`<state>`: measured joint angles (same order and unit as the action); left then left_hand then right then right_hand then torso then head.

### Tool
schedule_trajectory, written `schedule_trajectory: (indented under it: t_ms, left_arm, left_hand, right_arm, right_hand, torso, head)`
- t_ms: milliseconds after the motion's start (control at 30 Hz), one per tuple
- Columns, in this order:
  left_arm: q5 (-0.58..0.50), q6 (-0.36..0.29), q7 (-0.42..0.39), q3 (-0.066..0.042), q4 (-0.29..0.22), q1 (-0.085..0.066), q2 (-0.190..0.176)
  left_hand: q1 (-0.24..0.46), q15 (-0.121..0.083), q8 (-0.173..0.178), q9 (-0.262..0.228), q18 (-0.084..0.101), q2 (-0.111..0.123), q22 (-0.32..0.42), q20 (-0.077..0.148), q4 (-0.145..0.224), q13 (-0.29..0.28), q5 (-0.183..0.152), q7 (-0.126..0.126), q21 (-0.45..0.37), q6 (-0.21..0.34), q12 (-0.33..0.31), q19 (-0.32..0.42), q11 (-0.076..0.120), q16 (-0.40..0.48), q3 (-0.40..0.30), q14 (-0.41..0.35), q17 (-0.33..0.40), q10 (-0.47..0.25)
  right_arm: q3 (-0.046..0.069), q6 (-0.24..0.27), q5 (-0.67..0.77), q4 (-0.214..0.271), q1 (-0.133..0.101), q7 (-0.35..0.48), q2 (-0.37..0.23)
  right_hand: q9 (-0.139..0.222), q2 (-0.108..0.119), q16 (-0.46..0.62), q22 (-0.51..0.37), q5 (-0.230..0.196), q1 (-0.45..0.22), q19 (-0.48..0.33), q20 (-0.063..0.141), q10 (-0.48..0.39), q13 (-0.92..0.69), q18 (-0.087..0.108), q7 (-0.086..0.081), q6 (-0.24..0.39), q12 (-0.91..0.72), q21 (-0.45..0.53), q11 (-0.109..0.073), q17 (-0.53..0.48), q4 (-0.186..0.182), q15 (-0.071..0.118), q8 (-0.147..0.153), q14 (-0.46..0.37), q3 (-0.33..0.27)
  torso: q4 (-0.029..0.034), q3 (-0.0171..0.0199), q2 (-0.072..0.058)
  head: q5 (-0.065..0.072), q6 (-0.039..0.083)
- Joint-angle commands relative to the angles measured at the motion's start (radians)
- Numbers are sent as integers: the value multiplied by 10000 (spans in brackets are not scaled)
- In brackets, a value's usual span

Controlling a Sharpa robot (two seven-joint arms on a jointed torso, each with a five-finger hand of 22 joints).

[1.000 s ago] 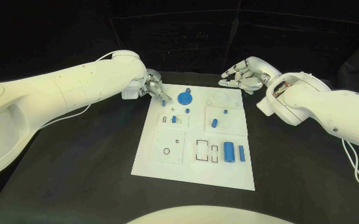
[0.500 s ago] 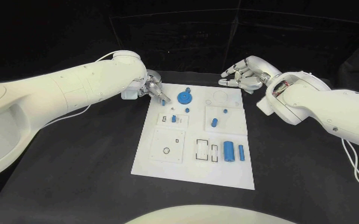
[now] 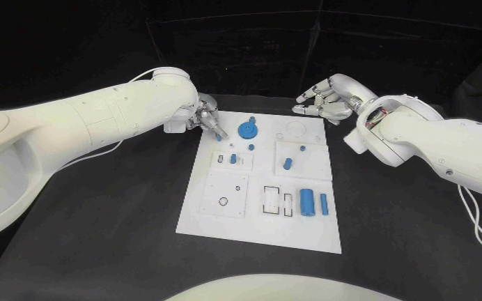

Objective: Assemble the parts on the task board

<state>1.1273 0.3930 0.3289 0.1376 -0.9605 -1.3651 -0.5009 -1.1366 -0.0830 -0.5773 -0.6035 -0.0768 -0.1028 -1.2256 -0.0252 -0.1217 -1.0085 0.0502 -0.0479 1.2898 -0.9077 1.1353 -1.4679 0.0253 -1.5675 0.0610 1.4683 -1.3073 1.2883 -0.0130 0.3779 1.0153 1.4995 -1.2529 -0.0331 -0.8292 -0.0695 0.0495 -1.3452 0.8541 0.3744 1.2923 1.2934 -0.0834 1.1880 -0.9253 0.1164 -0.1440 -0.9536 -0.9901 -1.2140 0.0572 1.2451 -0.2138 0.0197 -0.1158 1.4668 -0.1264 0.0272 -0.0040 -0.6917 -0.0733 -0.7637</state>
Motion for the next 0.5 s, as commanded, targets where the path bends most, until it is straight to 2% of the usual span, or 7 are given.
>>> schedule_trajectory:
  t_ms: [33, 233, 333, 433, 500]
  left_arm:
    - [-141, 10, -1, -3, -19, -9, 14]
    - [-521, -256, -88, -3, -98, -7, -18]
    - [-702, -470, -122, -3, -164, -6, -75]
    - [-833, -615, -139, -3, -233, -6, -149]
    - [-900, -737, -153, -3, -315, -5, -231]
  left_hand:
    - [-495, -92, -15, -1, 23, -186, 1, 99, 333, 19, -15, 47, 16, 11, 30, -60, 41, -33, -279, 1025, -2635, 36]
    - [-1234, -136, 43, 45, 15, -467, 31, 136, 885, 95, -10, 108, -24, 99, -56, -44, 106, -33, -884, 1025, -2635, -15]
    - [-1880, -168, 128, 105, 10, -650, 48, 177, 1482, 168, -5, 110, -52, 217, -168, -32, 112, -33, -1664, 1025, -2635, -88]
    - [-1716, -111, 123, 126, 15, -542, 46, 157, 1708, 226, -29, 38, -68, 225, -232, -30, 65, -33, -2309, 1025, -2635, -75]
    - [-1494, -85, 83, 118, 12, -431, 39, 146, 1832, 254, -45, 26, -74, 215, -258, -33, 65, -33, -2823, 1025, -2635, -55]
  right_arm:
    - [8, -39, -19, 0, -17, 92, 13]
    - [8, -30, -19, -24, -17, 101, 27]
    - [8, -31, -19, -33, -17, 99, 33]
    - [8, -37, -19, -38, -17, 97, 38]
    - [8, -42, -19, -44, -17, 98, 47]
  right_hand:
    - [3, -129, 50, -9, 62, -4, -57, 12, -82, 3, 125, -1, 56, 22, 60, -4, -1, -3, 25, -56, 345, -39]
    - [2, -142, 55, -11, 80, 7, -55, 13, -89, 15, 125, 1, 53, 30, 63, -5, -5, -5, 26, -60, 345, -38]
    - [1, -153, 61, -20, 110, 19, -55, 13, -87, 14, 126, 2, 50, 25, 70, -6, -10, -8, 27, -65, 345, -39]
    - [1, -157, 64, -23, 129, 24, -54, 14, -89, 16, 126, 3, 50, 25, 73, -7, -12, -10, 28, -67, 345, -42]
    - [-2, -174, 69, -34, 311, 57, -46, 18, -96, 29, 127, 8, 38, 26, 87, -13, -7, -22, 32, -84, 349, -59]
  torso:
    - [-1, -6, 4]
    - [-5, 1, 1]
    - [0, -4, 0]
    - [4, -4, 4]
    - [6, -1, 10]
  head:
    - [-8, -15]
    - [-5, -40]
    - [0, -52]
    - [5, -60]
    - [6, -71]
